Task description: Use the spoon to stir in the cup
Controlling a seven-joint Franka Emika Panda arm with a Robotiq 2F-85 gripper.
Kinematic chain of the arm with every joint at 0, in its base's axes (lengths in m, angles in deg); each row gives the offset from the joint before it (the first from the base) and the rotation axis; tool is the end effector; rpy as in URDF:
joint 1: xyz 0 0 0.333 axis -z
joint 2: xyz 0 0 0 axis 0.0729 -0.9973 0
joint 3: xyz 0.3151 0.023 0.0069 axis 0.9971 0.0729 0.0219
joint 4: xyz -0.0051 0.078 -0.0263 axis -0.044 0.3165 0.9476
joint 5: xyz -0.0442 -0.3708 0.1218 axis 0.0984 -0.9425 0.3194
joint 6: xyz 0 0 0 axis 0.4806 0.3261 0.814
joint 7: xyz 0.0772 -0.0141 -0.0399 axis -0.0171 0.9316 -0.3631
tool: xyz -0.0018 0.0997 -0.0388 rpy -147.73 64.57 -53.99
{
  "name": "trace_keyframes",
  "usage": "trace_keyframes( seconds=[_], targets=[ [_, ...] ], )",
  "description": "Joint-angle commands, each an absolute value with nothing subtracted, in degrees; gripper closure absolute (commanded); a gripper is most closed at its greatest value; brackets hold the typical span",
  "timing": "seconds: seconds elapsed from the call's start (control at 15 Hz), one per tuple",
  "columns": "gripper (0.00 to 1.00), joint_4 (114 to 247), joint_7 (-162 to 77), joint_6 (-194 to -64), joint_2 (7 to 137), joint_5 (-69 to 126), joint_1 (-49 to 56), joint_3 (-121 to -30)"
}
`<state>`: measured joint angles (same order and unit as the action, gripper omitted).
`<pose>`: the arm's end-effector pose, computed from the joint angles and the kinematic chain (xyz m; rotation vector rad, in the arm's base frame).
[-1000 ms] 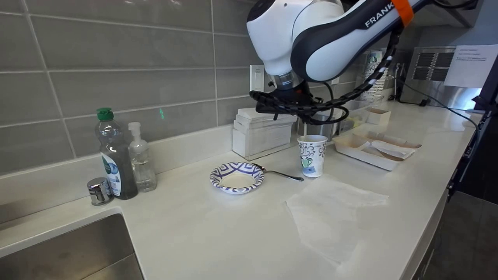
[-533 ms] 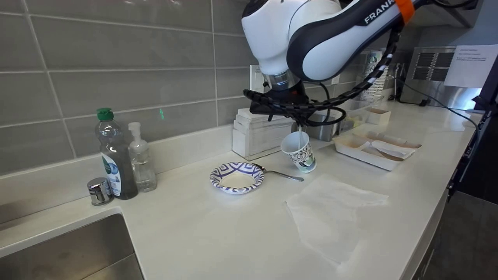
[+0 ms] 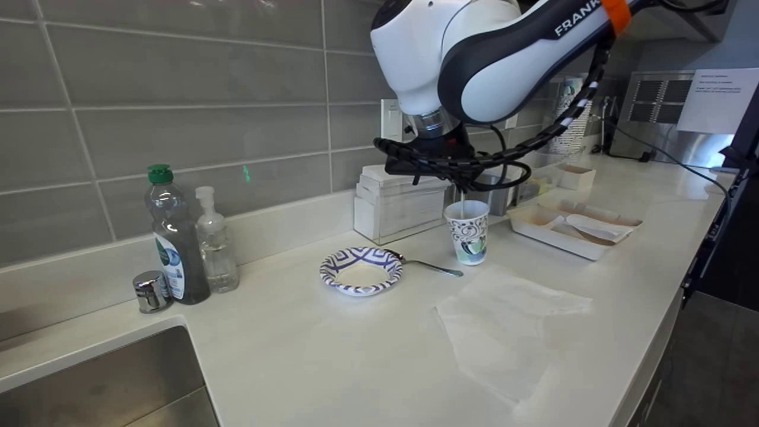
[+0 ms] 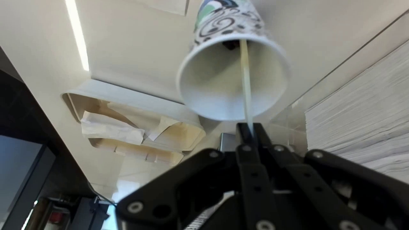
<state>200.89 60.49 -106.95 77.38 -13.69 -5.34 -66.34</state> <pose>0.5747 0.0998 0.3705 2.0987 -1.4756 0.6595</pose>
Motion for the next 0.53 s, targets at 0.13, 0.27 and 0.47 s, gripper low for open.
trace_keyframes(
  seconds=[0.13, 0.27, 0.47],
  targets=[
    [0.99, 202.2, 58.5, -105.0, 79.0, -12.5, -5.4, -66.4],
    [0.99, 202.3, 58.1, -104.5, 79.0, -12.3, -5.3, -66.4],
    [0.99, 202.3, 58.0, -102.9, 79.1, -12.4, -5.4, -66.4]
  ],
)
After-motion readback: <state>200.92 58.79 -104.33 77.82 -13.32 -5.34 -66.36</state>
